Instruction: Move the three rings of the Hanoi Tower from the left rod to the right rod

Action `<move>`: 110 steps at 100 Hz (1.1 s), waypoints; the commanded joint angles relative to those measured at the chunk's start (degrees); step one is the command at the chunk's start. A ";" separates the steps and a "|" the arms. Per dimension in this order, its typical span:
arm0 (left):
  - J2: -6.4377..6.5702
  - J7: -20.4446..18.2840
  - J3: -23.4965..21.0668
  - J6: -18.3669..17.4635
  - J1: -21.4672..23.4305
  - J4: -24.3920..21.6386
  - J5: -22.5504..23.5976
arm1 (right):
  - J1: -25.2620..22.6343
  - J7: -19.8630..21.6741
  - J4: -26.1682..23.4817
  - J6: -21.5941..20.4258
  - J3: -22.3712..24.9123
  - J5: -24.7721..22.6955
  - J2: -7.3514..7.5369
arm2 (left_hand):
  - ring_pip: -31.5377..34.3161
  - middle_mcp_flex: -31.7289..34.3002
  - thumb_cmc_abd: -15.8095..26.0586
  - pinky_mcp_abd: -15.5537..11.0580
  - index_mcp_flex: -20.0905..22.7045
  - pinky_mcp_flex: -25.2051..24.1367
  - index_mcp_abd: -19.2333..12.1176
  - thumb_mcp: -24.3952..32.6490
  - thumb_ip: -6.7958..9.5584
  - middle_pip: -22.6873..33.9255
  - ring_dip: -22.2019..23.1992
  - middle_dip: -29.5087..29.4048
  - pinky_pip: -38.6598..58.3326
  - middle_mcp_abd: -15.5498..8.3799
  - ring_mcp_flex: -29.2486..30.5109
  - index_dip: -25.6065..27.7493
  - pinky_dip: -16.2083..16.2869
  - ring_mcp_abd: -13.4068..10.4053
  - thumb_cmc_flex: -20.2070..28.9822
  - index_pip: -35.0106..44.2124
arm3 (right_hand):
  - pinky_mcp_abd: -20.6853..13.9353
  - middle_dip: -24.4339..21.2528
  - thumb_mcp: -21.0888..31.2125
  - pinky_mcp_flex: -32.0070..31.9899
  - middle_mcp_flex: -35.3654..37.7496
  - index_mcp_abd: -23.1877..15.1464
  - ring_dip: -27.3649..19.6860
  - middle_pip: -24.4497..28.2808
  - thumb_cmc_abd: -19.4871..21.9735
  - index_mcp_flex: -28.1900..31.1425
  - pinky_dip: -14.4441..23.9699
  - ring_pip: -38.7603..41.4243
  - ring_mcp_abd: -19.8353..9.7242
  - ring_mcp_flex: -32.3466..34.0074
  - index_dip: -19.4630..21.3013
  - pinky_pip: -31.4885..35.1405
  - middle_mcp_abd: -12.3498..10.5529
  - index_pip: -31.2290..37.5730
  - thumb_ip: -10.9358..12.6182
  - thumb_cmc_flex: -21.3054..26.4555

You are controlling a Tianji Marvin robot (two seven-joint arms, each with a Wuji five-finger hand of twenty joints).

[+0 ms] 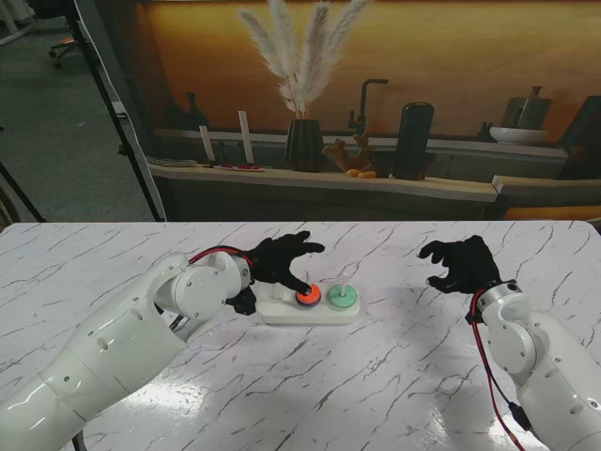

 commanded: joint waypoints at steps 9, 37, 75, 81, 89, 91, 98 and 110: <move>0.23 1.84 0.76 -0.12 1.00 0.68 5.10 | -0.14 0.04 0.00 -0.10 -0.28 0.60 -0.53 | 2.02 -0.13 -1.52 1.29 0.62 0.77 0.87 0.68 0.55 0.95 4.43 3.96 5.49 -0.09 -0.29 3.24 3.00 0.63 -0.88 0.82 | 17.65 0.33 0.69 -0.47 0.49 -0.38 0.44 0.75 0.69 0.14 0.73 0.97 -0.83 0.67 0.55 0.95 -1.05 0.90 2.49 0.33; -0.07 5.61 3.46 1.94 0.68 2.10 11.40 | -0.26 0.57 -0.13 0.03 -0.25 1.10 -0.55 | 3.00 0.11 -2.02 1.83 2.37 1.00 1.37 2.84 -0.93 2.06 5.76 9.17 12.37 -0.49 2.53 7.61 3.32 1.26 -4.06 2.73 | 17.69 0.34 0.60 -0.49 0.51 -0.41 0.48 0.74 0.86 0.19 0.75 1.01 -0.75 0.62 0.55 0.95 -1.02 0.84 2.55 0.25; 1.23 -0.66 8.91 4.91 -2.94 0.41 14.39 | -0.53 0.89 -0.31 0.25 0.08 1.61 -0.61 | 2.33 0.11 -1.32 1.35 3.84 -0.35 4.59 1.61 -1.33 1.12 5.46 8.09 11.57 -0.23 1.17 8.32 1.24 1.27 -5.49 2.57 | 17.64 0.37 0.53 -0.46 0.52 -0.27 0.50 0.78 1.01 0.16 0.79 1.08 -0.74 0.62 0.57 0.97 -0.92 0.81 2.61 0.26; 1.18 -0.41 9.39 5.16 -3.02 0.40 14.77 | -0.59 0.90 -0.32 0.27 0.14 1.64 -0.62 | 2.32 0.12 -1.27 1.42 3.62 -0.23 4.69 1.53 -1.32 1.14 5.42 7.94 11.47 -0.20 1.14 8.36 1.06 1.33 -5.49 2.43 | 17.66 0.37 0.50 -0.50 0.49 -0.33 0.51 0.77 1.10 0.16 0.78 1.08 -0.71 0.60 0.56 0.95 -0.94 0.79 2.61 0.20; 1.02 0.26 9.80 5.45 -2.98 0.37 15.29 | -0.69 0.98 -0.38 0.31 0.19 1.74 -0.63 | 2.46 0.19 -1.23 1.43 3.54 -0.01 4.74 1.50 -1.28 1.25 5.45 7.89 11.51 -0.11 1.43 8.42 0.96 1.38 -5.38 2.36 | 17.69 0.37 0.46 -0.51 0.45 -0.24 0.52 0.77 1.12 0.17 0.78 1.11 -0.74 0.61 0.57 0.93 -0.93 0.79 2.62 0.20; 0.97 0.57 9.87 5.51 -2.96 0.39 15.51 | -0.70 0.96 -0.37 0.31 0.20 1.73 -0.63 | 2.49 0.21 -1.25 1.49 3.55 0.09 4.74 1.49 -1.27 1.30 5.46 7.92 11.56 -0.10 1.48 8.44 0.96 1.38 -5.35 2.36 | 17.69 0.37 0.46 -0.51 0.42 -0.29 0.52 0.75 1.12 0.18 0.78 1.11 -0.73 0.59 0.57 0.92 -0.92 0.78 2.63 0.17; 0.83 1.36 10.14 5.71 -2.93 0.44 16.10 | -0.78 0.93 -0.41 0.36 0.25 1.77 -0.65 | 2.63 0.21 -1.21 1.51 3.52 0.21 4.66 1.50 -1.23 1.47 5.51 8.04 11.68 -0.08 1.74 8.53 0.95 1.41 -5.21 2.38 | 17.64 0.37 0.47 -0.50 0.46 -0.28 0.51 0.77 1.12 0.15 0.79 1.10 -0.73 0.62 0.56 0.94 -0.94 0.75 2.64 0.16; 0.64 2.31 10.92 6.26 -3.09 0.64 17.07 | -0.86 0.85 -0.45 0.38 0.37 1.73 -0.65 | 2.79 0.20 -1.44 1.53 3.53 0.44 4.54 1.55 -1.15 1.72 5.60 8.35 12.09 0.04 1.99 8.88 1.04 1.50 -4.95 2.62 | 17.64 0.37 0.49 -0.48 0.44 -0.27 0.51 0.75 1.21 0.22 0.79 1.09 -0.76 0.64 0.58 0.94 -1.01 0.78 2.66 0.23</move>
